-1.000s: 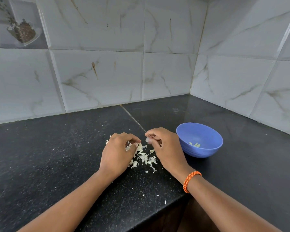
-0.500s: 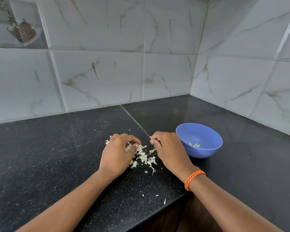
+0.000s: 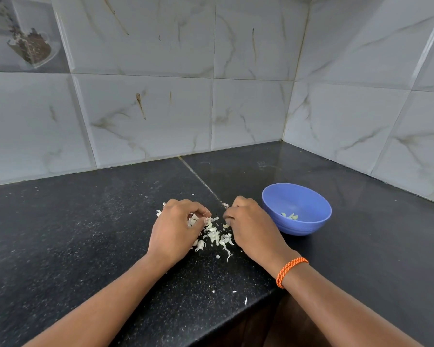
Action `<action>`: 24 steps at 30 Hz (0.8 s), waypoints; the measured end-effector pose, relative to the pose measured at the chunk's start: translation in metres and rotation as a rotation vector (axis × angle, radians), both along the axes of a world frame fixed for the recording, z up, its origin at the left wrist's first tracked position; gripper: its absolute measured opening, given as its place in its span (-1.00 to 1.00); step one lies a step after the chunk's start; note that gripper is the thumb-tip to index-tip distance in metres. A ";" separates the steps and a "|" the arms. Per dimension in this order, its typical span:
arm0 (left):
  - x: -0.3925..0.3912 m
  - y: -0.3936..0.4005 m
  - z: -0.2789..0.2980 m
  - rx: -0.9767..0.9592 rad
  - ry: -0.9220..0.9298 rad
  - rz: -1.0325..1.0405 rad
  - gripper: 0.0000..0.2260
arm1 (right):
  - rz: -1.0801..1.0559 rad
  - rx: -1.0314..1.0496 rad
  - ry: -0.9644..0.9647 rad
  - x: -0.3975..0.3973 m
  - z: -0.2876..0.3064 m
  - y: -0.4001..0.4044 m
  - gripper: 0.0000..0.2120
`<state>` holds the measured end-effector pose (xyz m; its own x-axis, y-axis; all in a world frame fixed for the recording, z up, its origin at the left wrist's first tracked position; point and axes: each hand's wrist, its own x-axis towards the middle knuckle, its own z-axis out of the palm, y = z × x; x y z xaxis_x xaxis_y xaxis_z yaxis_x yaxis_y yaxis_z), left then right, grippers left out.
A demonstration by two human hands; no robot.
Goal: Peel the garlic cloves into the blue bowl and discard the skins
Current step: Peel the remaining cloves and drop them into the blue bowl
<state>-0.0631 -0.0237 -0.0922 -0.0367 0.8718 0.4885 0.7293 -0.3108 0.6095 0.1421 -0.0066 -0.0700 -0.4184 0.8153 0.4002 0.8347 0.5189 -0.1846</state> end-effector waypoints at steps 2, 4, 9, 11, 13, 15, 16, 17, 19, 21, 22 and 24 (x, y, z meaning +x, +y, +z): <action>0.000 -0.001 0.000 0.013 0.003 -0.001 -0.85 | -0.004 -0.035 -0.014 0.000 -0.002 -0.002 -0.87; 0.001 -0.003 0.002 0.033 0.001 0.040 -0.84 | -0.023 -0.056 -0.010 0.000 -0.003 0.001 -0.89; 0.000 -0.001 0.003 0.087 -0.048 0.072 -0.94 | -0.003 -0.029 -0.014 -0.002 -0.007 0.002 -0.84; -0.001 0.002 -0.001 0.081 -0.049 0.031 -0.86 | -0.005 -0.007 0.023 -0.002 -0.007 0.000 -0.85; 0.000 0.001 -0.001 0.065 -0.053 -0.015 -0.75 | 0.002 0.025 0.076 -0.004 -0.005 -0.003 -0.88; 0.002 -0.002 0.002 0.062 -0.061 -0.050 -0.74 | 0.023 0.040 0.119 -0.007 -0.003 -0.006 -0.90; 0.002 -0.003 0.003 0.063 -0.065 -0.054 -0.74 | 0.035 0.047 0.131 -0.009 -0.003 -0.008 -0.90; 0.003 -0.004 0.004 0.070 -0.072 -0.050 -0.74 | 0.045 0.053 0.136 -0.011 -0.003 -0.009 -0.91; 0.002 -0.004 0.005 0.099 -0.087 -0.028 -0.80 | 0.051 0.060 0.130 -0.012 -0.003 -0.010 -0.92; 0.003 -0.006 0.007 0.108 -0.112 -0.033 -0.87 | 0.037 0.069 0.111 -0.012 -0.004 -0.010 -0.95; 0.004 -0.007 0.009 0.103 -0.119 -0.044 -0.88 | 0.029 0.075 0.098 -0.012 -0.004 -0.010 -0.95; 0.006 -0.008 0.010 0.099 -0.101 -0.042 -0.91 | 0.022 0.083 0.089 -0.013 -0.005 -0.010 -0.93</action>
